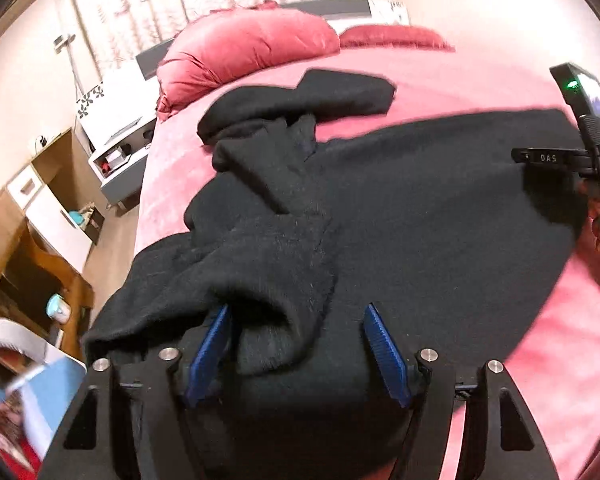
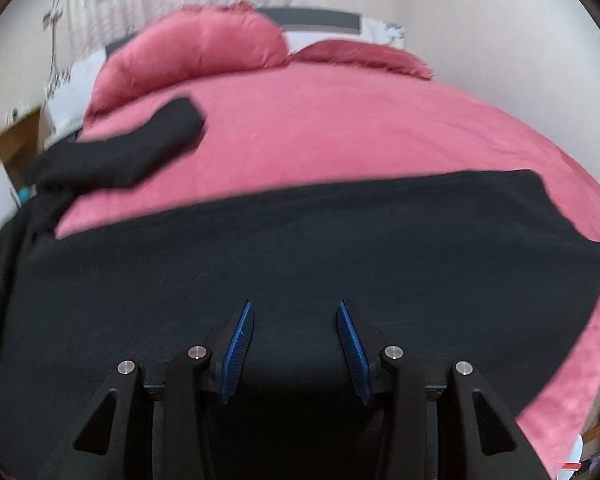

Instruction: Fold large clothes

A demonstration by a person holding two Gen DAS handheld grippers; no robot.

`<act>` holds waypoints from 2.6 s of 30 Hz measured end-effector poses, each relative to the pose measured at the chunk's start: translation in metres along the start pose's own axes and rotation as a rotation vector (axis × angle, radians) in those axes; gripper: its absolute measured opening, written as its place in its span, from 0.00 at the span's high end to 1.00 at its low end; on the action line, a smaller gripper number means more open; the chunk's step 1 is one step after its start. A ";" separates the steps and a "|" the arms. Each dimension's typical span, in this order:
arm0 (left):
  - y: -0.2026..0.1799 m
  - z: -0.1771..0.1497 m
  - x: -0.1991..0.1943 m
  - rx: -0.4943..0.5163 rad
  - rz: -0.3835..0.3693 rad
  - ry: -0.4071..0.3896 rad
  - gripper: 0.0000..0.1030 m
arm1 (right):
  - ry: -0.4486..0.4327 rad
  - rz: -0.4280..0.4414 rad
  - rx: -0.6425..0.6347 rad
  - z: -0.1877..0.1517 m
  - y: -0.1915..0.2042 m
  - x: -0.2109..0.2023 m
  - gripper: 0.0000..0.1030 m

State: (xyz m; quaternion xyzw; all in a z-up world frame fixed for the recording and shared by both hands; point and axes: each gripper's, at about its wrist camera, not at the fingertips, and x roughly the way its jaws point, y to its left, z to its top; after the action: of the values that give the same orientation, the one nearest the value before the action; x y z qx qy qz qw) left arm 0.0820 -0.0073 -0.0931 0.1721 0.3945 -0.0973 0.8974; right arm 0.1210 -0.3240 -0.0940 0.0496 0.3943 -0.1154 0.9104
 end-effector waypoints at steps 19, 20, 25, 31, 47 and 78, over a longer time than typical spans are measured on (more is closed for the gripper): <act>0.256 0.058 0.060 -0.932 0.177 -0.092 0.54 | -0.051 -0.039 0.066 -0.007 -0.005 0.015 0.30; 0.261 0.049 0.058 -0.970 0.174 -0.112 0.54 | -0.051 -0.039 0.066 -0.006 -0.006 0.015 0.30; 0.247 0.030 0.038 -0.896 0.294 -0.191 0.42 | -0.052 -0.045 0.061 -0.008 -0.006 0.013 0.30; 0.168 0.042 0.037 -0.623 0.132 -0.255 0.22 | -0.034 -0.105 0.011 -0.003 0.006 0.012 0.30; 0.127 0.033 0.133 -0.523 0.059 0.025 0.10 | 0.092 0.407 -0.022 0.139 0.064 0.042 0.31; 0.135 0.036 0.140 -0.547 0.016 0.024 0.05 | -0.055 0.116 0.559 0.224 -0.162 0.075 0.58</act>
State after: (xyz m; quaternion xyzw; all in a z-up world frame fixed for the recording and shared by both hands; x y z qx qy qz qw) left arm 0.2424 0.0973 -0.1431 -0.0723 0.4155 0.0220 0.9064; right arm 0.2888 -0.5342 0.0053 0.3182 0.3187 -0.1686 0.8768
